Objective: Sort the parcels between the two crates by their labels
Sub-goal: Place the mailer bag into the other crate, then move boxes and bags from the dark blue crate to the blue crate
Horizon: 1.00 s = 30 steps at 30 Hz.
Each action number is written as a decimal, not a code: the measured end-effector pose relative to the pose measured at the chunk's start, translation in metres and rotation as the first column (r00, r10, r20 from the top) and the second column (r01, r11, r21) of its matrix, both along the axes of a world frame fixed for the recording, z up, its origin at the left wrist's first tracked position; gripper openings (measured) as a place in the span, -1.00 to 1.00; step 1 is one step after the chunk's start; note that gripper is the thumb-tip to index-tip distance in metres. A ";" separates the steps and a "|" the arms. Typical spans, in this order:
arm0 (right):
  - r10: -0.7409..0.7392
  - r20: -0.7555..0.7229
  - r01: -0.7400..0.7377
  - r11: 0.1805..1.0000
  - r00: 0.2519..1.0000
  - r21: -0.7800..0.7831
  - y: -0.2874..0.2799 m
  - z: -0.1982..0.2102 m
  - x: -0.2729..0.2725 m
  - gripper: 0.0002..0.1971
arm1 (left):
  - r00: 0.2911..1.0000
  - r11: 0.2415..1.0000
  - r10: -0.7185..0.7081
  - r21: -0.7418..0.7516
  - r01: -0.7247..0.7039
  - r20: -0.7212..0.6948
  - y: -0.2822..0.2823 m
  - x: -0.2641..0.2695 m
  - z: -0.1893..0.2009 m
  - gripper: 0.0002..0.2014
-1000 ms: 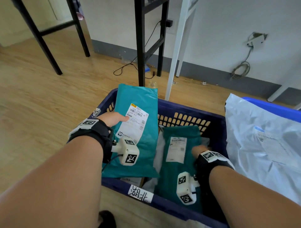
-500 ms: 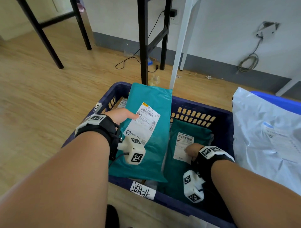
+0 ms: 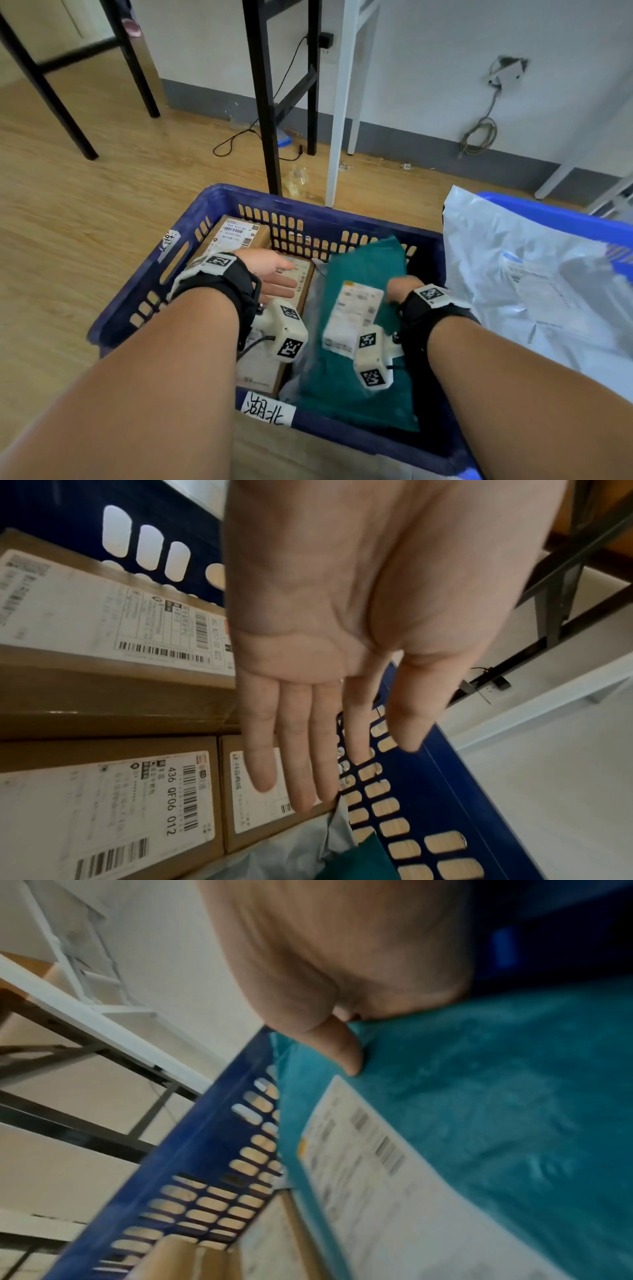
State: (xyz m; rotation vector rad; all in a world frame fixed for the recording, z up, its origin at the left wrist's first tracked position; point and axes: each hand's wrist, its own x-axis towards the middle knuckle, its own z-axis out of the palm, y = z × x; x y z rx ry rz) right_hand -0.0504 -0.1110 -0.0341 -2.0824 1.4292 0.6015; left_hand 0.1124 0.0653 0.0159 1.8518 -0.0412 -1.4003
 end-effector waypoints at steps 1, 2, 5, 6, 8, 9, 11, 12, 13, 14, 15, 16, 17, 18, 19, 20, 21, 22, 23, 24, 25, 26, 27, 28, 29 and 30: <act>0.055 -0.075 -0.057 0.998 0.996 -0.027 -0.001 -0.012 -0.009 -0.71 | 1.000 1.000 0.007 0.009 -0.007 0.003 0.002 0.003 -0.001 -0.65; 0.081 -0.129 -0.087 0.995 0.988 -0.041 -0.004 -0.029 -0.016 -0.72 | 1.000 1.000 0.015 0.009 -0.015 0.007 0.003 0.006 -0.002 -0.64; -0.061 -0.098 0.055 0.996 0.993 -0.066 0.005 -0.053 -0.019 -0.62 | 0.998 0.998 0.060 -0.007 -0.060 0.032 0.005 0.013 -0.003 -0.64; -0.157 -0.043 0.153 0.983 0.987 -0.099 0.010 -0.048 -0.014 -0.51 | 0.997 0.998 0.070 -0.009 -0.069 0.036 0.006 0.014 -0.004 -0.64; -0.325 0.124 0.341 0.930 0.937 -0.137 0.021 -0.036 -0.007 -0.28 | 0.997 0.997 0.078 -0.009 -0.077 0.031 0.008 0.014 -0.003 -0.64; -0.327 0.215 0.370 0.906 0.920 -0.204 0.022 -0.030 -0.004 -0.24 | 0.997 0.997 0.078 -0.008 -0.077 0.026 0.009 0.013 -0.003 -0.64; -0.162 0.244 0.240 0.909 0.956 -0.341 0.019 -0.019 -0.003 -0.54 | 0.997 0.997 0.081 -0.002 -0.081 0.020 0.009 0.013 -0.003 -0.67; -0.066 0.176 0.120 0.940 0.982 -0.319 0.018 -0.019 -0.002 -0.80 | 0.996 0.996 0.085 0.007 -0.085 0.019 0.010 0.013 -0.004 -0.70; -0.008 0.081 0.025 0.976 0.997 -0.215 0.020 -0.017 0.001 -0.94 | 0.996 0.996 0.091 0.015 -0.091 0.017 0.011 0.013 -0.004 -0.75; 0.036 -0.009 -0.037 0.995 0.999 -0.091 0.022 -0.021 0.002 -0.85 | 0.995 0.995 0.098 0.025 -0.098 0.012 0.011 0.013 -0.004 -0.80; 0.099 -0.107 -0.097 0.995 0.989 0.027 0.026 -0.024 0.002 -0.76 | 0.995 0.994 0.104 0.035 -0.104 0.007 0.012 0.013 -0.003 -0.87; 0.148 -0.163 -0.132 0.985 0.976 0.108 0.029 -0.029 0.000 -0.58 | 0.994 0.993 0.106 0.043 -0.106 0.004 0.013 0.013 -0.002 -0.91; 0.160 -0.192 -0.132 0.979 0.968 0.153 0.031 -0.036 -0.001 -0.32 | 0.995 0.993 0.104 0.051 -0.104 0.003 0.014 0.012 -0.002 -0.90; 0.140 -0.185 -0.109 0.980 0.973 0.169 0.031 -0.043 -0.003 -0.11 | 0.995 0.993 0.102 0.057 -0.102 0.004 0.015 0.012 -0.002 -0.88; 0.127 -0.181 -0.094 0.979 0.975 0.178 0.034 -0.048 -0.005 0.01 | 0.995 0.993 0.099 0.063 -0.100 0.005 0.015 0.012 -0.003 -0.86; 0.118 -0.171 -0.087 0.980 0.978 0.178 0.036 -0.050 -0.008 0.08 | 0.995 0.993 0.100 0.067 -0.100 0.004 0.016 0.012 -0.004 -0.85; 0.104 -0.177 -0.072 0.982 0.979 0.176 0.036 -0.055 -0.009 0.16 | 0.995 0.992 0.104 0.070 -0.104 0.005 0.016 0.012 -0.004 -0.85; 0.100 -0.173 -0.070 0.983 0.980 0.168 0.036 -0.055 -0.011 0.22 | 0.994 0.992 0.109 0.069 -0.109 0.008 0.017 0.012 -0.004 -0.86; 0.098 -0.175 -0.069 0.984 0.980 0.164 0.037 -0.054 -0.012 0.24 | 0.993 0.991 0.114 0.070 -0.115 0.013 0.017 0.013 -0.004 -0.88; 0.087 -0.171 -0.058 0.984 0.981 0.166 0.036 -0.055 -0.011 0.21 | 0.992 0.990 0.122 0.074 -0.122 0.015 0.017 0.013 -0.005 -0.90; 0.076 -0.167 -0.049 0.986 0.983 0.161 0.036 -0.053 -0.010 0.14 | 0.992 0.989 0.128 0.079 -0.128 0.014 0.017 0.014 -0.006 -0.93; 0.068 -0.166 -0.043 0.988 0.984 0.149 0.036 -0.050 -0.008 0.05 | 0.991 0.988 0.133 0.082 -0.133 0.012 0.017 0.015 -0.008 -0.96; 0.074 -0.169 -0.051 0.989 0.983 0.136 0.036 -0.047 -0.007 -0.04 | 0.991 0.988 0.132 0.081 -0.133 0.013 0.018 0.016 -0.010 -0.90; 0.085 -0.158 -0.066 0.990 0.984 0.121 0.034 -0.042 -0.004 -0.18 | 0.991 0.988 0.129 0.080 -0.130 0.016 0.020 0.017 -0.013 -0.80; 0.090 -0.126 -0.076 0.991 0.988 0.106 0.031 -0.038 0.001 -0.38 | 0.991 0.988 0.133 0.079 -0.134 0.021 0.023 0.019 -0.013 -0.69; 0.089 -0.075 -0.082 0.993 0.993 0.082 0.029 -0.032 0.007 -0.59 | 0.989 0.987 0.143 0.072 -0.145 0.032 0.026 0.021 -0.013 -0.61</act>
